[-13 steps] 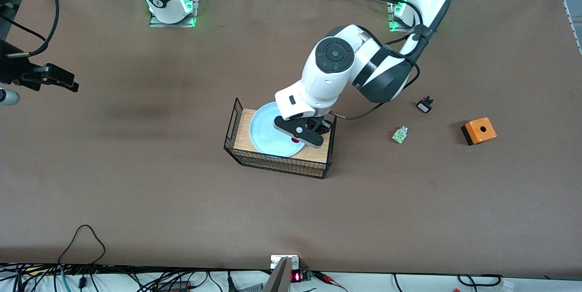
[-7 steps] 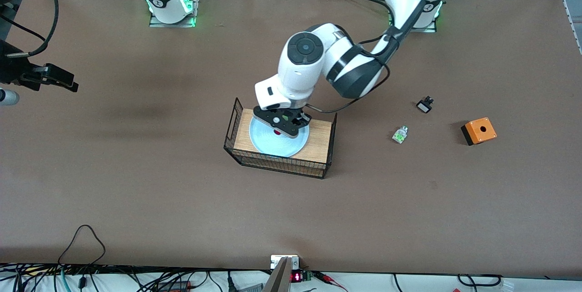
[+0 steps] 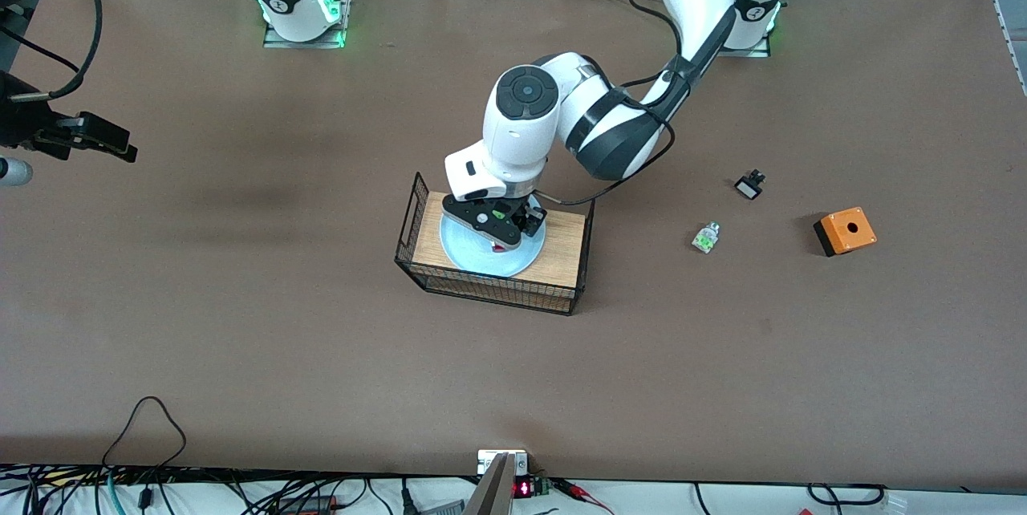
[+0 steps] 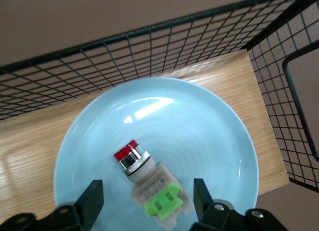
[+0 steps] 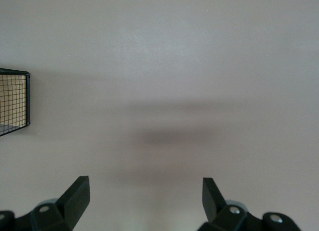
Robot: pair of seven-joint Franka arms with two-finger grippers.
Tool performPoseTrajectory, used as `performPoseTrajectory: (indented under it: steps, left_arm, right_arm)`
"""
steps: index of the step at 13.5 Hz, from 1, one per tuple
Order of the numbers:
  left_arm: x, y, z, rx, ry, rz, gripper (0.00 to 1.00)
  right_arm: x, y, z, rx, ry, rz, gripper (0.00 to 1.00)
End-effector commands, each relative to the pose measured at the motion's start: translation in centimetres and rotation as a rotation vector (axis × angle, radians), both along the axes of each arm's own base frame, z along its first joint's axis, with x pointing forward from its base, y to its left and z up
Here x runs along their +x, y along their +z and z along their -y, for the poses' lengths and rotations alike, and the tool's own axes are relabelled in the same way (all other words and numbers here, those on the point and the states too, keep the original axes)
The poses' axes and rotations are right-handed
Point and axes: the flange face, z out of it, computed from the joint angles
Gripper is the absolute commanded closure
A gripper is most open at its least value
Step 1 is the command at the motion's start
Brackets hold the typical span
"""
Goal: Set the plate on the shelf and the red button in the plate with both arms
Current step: 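Lower the red button onto the plate and open the left gripper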
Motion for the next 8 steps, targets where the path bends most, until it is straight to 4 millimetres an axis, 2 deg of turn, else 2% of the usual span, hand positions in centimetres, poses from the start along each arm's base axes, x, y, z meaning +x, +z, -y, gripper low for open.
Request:
performPoseTrajectory:
  steps: [1,2,4,5,7,8]
  left_arm:
    - [-0.4,5.4,-2.1,0.059,0.051,0.003,0.00]
    - [0.7,7.7,-4.9,0.079,0.093,0.002,0.00]
    - [1.3,11.8,-9.8,0.150,0.150,-0.040,0.00]
    - [2.0,13.3,-13.1,0.181,0.187,-0.065,0.00]
    - [2.3,15.7,-16.0,0.201,0.230,-0.073,0.00]
    - [2.8,17.1,-18.3,0.199,0.265,-0.074,0.00]
  right_arm:
    - [-0.6,0.7,0.2,-0.009,-0.003,0.005,0.00]
    - [-0.6,0.7,0.2,-0.008,-0.003,0.005,0.00]
    - [-0.6,0.7,0.3,-0.003,-0.007,0.005,0.00]
    - [-0.6,0.7,0.4,-0.002,-0.010,0.005,0.00]
    - [-0.6,0.7,0.5,-0.002,-0.011,0.005,0.00]
    - [-0.6,0.7,0.4,-0.002,-0.010,0.005,0.00]
